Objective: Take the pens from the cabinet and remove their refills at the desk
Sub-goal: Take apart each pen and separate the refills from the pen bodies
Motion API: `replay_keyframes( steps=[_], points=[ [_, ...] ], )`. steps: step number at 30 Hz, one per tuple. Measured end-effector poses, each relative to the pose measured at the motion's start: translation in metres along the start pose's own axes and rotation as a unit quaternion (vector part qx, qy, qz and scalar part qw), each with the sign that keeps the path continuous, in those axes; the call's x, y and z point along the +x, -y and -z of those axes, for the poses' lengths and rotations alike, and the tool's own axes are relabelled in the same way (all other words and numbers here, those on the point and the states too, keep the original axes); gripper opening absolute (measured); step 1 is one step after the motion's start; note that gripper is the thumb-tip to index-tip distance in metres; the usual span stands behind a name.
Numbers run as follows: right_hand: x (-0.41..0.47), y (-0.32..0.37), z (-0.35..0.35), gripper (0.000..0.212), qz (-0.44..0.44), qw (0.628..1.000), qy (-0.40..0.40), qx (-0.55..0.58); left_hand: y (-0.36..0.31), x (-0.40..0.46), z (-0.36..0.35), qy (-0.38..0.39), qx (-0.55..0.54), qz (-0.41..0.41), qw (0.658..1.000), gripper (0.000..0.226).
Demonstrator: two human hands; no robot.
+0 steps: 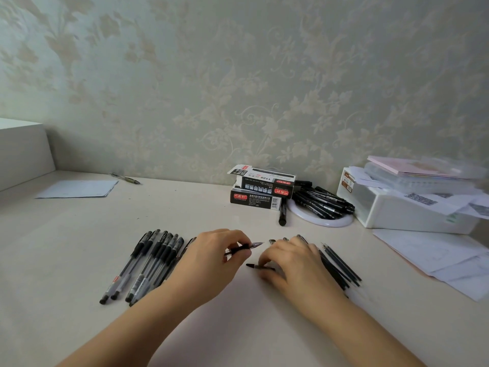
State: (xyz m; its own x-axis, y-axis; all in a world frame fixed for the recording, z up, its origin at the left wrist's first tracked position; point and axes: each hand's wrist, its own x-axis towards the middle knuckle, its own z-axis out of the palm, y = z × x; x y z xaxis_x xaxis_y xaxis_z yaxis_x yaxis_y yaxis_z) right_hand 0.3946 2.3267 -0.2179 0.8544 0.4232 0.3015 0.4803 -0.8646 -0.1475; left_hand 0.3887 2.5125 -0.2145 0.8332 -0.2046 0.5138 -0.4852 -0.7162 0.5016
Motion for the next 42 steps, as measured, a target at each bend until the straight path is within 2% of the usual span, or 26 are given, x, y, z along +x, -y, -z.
replay_keyframes(
  steps=[5, 9, 13, 22, 27, 32, 37, 42],
  points=[
    [0.0, -0.001, 0.0, 0.01, 0.018, 0.999, -0.025, 0.02, 0.005, 0.0, 0.0, 0.018, 0.011, 0.008, 1.0, 0.008],
    [0.001, -0.009, 0.001, 0.006, -0.003, 0.991, -0.081, 0.103, 0.007, 0.001, 0.0, 0.036, 0.009, 0.021, 0.999, 0.013],
    [0.001, -0.01, -0.003, 0.014, -0.006, 0.974, -0.099, 0.204, 0.006, 0.001, 0.001, 0.058, 0.007, 0.015, 0.998, 0.021],
    [0.001, -0.012, 0.0, 0.018, -0.054, 0.943, -0.116, 0.306, 0.007, 0.002, 0.004, 0.054, 0.012, 0.021, 0.998, 0.022],
    [-0.001, -0.007, 0.001, 0.019, -0.041, 0.938, -0.08, 0.336, 0.002, 0.001, 0.003, 0.071, -0.001, 0.007, 0.997, 0.018],
    [0.0, -0.006, 0.003, 0.014, -0.046, 0.908, -0.075, 0.409, -0.001, 0.001, 0.003, 0.08, -0.019, 0.02, 0.996, 0.005],
    [0.0, -0.008, 0.004, 0.014, -0.053, 0.885, -0.043, 0.46, -0.002, 0.001, 0.007, 0.095, -0.019, 0.003, 0.995, 0.01],
    [0.0, -0.01, 0.006, 0.014, -0.053, 0.882, -0.034, 0.466, -0.005, 0.001, 0.007, 0.092, -0.036, 0.005, 0.995, 0.009]
  ],
)
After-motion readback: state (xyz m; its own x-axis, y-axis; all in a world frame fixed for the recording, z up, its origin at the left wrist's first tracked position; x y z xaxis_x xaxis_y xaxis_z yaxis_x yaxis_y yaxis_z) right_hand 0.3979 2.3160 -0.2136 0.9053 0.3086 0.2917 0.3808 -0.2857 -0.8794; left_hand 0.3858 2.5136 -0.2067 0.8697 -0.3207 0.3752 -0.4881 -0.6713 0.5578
